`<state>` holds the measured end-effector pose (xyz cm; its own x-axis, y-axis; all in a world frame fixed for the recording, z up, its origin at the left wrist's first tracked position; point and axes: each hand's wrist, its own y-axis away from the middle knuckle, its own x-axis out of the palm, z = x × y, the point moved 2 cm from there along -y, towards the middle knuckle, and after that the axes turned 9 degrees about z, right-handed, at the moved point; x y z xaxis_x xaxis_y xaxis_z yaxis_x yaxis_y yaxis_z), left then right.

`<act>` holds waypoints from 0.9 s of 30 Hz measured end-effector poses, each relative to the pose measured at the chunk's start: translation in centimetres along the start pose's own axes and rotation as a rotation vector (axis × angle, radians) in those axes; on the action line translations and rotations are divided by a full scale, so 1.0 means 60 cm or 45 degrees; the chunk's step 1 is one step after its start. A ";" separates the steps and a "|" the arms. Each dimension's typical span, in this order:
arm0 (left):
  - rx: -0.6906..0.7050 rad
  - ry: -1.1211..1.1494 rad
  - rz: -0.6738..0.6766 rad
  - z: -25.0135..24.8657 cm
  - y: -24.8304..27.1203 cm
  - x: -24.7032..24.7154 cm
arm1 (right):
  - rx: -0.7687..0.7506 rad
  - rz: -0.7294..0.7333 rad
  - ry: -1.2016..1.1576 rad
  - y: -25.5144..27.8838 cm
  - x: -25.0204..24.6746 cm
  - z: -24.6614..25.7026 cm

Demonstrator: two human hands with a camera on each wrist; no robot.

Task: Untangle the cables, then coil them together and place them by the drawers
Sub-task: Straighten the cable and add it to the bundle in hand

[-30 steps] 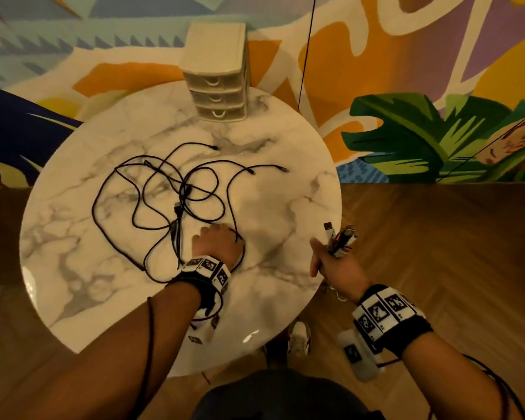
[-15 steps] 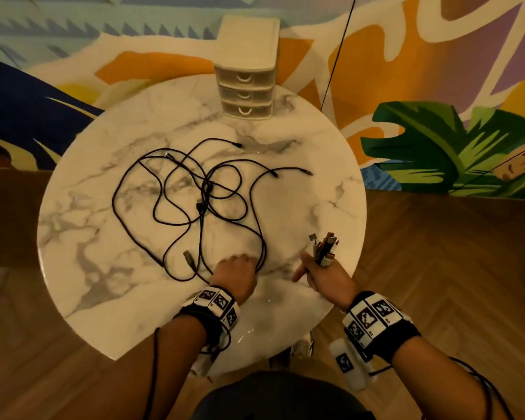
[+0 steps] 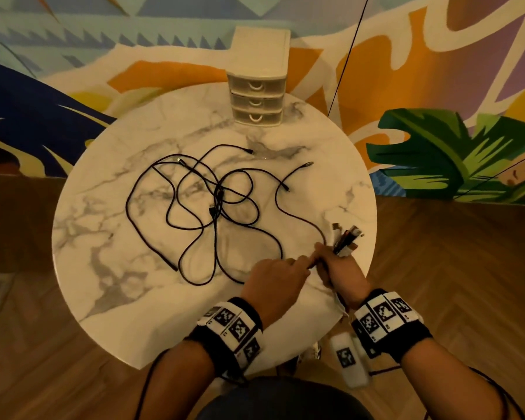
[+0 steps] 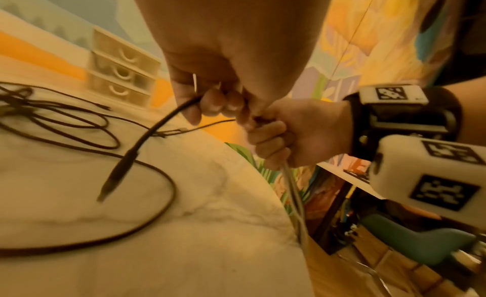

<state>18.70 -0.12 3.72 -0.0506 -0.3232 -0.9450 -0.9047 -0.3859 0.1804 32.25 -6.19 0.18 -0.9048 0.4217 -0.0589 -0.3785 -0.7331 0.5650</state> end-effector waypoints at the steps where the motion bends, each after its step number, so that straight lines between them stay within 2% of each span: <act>1: -0.032 0.007 -0.002 0.013 0.002 -0.006 | 0.013 -0.078 -0.037 -0.003 -0.011 -0.001; 4: -0.214 0.085 0.122 0.068 0.007 -0.037 | 0.095 -0.284 -0.167 -0.008 -0.049 -0.005; 6: -0.290 0.222 0.073 0.096 0.008 -0.062 | 0.121 -0.339 -0.173 -0.010 -0.067 -0.007; 9: -0.209 0.393 -0.117 0.092 0.006 -0.108 | 0.139 -0.363 -0.116 -0.013 -0.069 -0.005; 10: -0.146 0.429 -0.120 0.083 0.006 -0.117 | 0.129 -0.375 -0.117 -0.015 -0.070 -0.004; 13: 0.072 0.313 0.140 0.049 0.012 -0.120 | 0.094 -0.445 -0.174 -0.020 -0.081 0.003; 15: 0.111 0.152 0.316 0.034 0.015 -0.114 | 0.069 -0.487 -0.170 -0.022 -0.092 0.002; 16: 0.103 0.169 0.321 0.031 0.014 -0.118 | 0.066 -0.506 -0.155 -0.021 -0.096 0.000; 17: 0.080 0.293 0.268 0.026 0.011 -0.130 | 0.061 -0.512 -0.149 -0.018 -0.100 -0.003; 19: -0.017 0.769 0.057 0.014 0.004 -0.164 | 0.050 -0.461 -0.078 -0.010 -0.097 -0.009; 22: -0.089 1.344 -0.193 -0.027 -0.016 -0.206 | 0.066 -0.213 0.149 0.010 -0.072 -0.004; 24: -0.076 1.458 -0.272 -0.055 -0.031 -0.215 | 0.071 -0.081 0.281 0.023 -0.062 0.000; 25: -0.077 1.425 -0.295 -0.061 -0.036 -0.217 | 0.066 -0.078 0.430 0.030 -0.063 0.001; 27: -0.087 1.202 -0.272 -0.065 -0.048 -0.214 | -0.007 -0.227 0.589 0.043 -0.090 0.005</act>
<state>23.60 1.74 16.39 0.4991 -0.7896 -0.3568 -0.8275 -0.5566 0.0741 36.21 -10.20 2.22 -0.8173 0.2606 -0.5139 -0.5349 -0.6747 0.5086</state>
